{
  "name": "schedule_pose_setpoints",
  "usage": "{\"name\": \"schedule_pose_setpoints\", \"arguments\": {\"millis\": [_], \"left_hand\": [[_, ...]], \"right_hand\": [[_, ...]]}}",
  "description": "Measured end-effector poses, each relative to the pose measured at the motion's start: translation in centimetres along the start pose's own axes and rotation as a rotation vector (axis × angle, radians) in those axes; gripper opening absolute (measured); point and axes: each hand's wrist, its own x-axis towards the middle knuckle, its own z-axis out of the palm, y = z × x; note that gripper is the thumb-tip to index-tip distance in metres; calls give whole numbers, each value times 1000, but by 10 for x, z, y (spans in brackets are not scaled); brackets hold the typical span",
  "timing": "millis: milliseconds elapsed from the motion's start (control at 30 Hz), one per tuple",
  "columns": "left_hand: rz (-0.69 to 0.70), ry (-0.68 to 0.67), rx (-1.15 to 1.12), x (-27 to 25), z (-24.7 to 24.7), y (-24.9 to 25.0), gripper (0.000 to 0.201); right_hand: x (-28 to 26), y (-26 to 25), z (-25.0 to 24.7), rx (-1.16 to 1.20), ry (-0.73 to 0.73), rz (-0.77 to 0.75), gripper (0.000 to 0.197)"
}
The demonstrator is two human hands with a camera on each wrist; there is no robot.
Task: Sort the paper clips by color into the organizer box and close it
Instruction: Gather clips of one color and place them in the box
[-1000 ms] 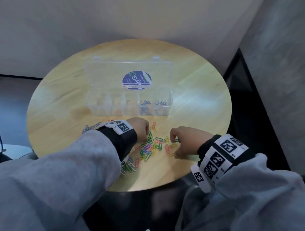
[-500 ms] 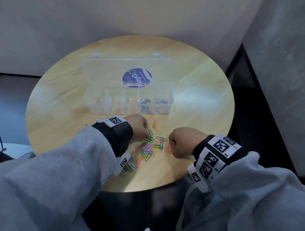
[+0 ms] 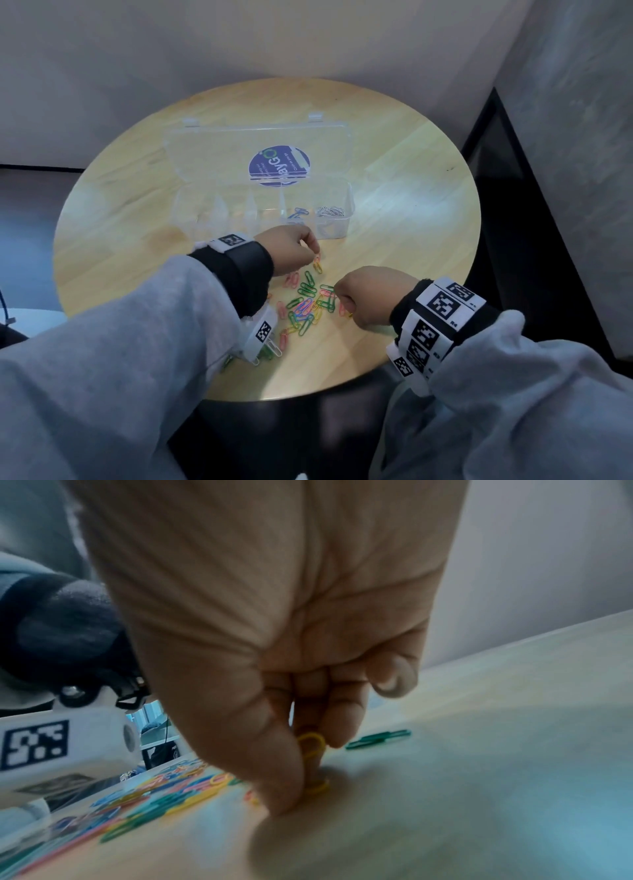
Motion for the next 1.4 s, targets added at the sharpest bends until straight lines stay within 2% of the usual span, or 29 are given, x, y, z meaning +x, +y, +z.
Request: {"name": "schedule_pose_setpoints", "arguments": {"millis": [67, 133, 200, 333, 433, 533, 700, 800, 867, 967, 1100, 1200, 1267, 1333, 1400], "left_hand": [[64, 25, 290, 0, 4, 4, 20], [100, 1, 443, 3, 7, 6, 26], [105, -13, 530, 6, 8, 7, 29], [138, -32, 668, 13, 10, 11, 22], [114, -46, 693, 14, 12, 13, 20], [52, -35, 637, 12, 12, 12, 17], [18, -61, 536, 11, 11, 8, 8], [-9, -67, 415, 9, 8, 4, 14], [-37, -84, 240, 8, 5, 2, 17], [-76, -152, -198, 5, -2, 2, 26], [-114, -157, -571, -1, -11, 4, 34], [-132, -173, -751, -5, -16, 2, 33], [-152, -190, -804, -9, -16, 4, 27], [-172, -200, -754, -10, -15, 5, 22], [-166, -200, -540, -8, -11, 5, 25]], "right_hand": [[-1, -2, -1, -24, -13, 9, 30], [-1, -3, -3, -44, -10, 7, 32], [-2, -3, -3, -35, -2, 7, 32], [-1, 1, -4, 56, -14, 17, 18], [-1, 6, -7, 154, -16, 45, 21], [-3, 10, -10, 202, -16, 52, 24], [-8, 12, -11, 257, -47, 76, 17], [-7, 23, -16, 416, -45, 71, 14], [-5, 31, -19, 662, -54, 77, 15], [-5, 38, -22, 1095, -47, 119, 22], [-5, 41, -28, 1365, 21, 120, 27], [-4, 39, -28, 1361, 22, 101, 27], [-4, 39, -26, 1255, 19, 111, 26], [-4, 39, -24, 1039, 41, 130, 19], [-3, 37, -20, 757, 70, 142, 10]]}}
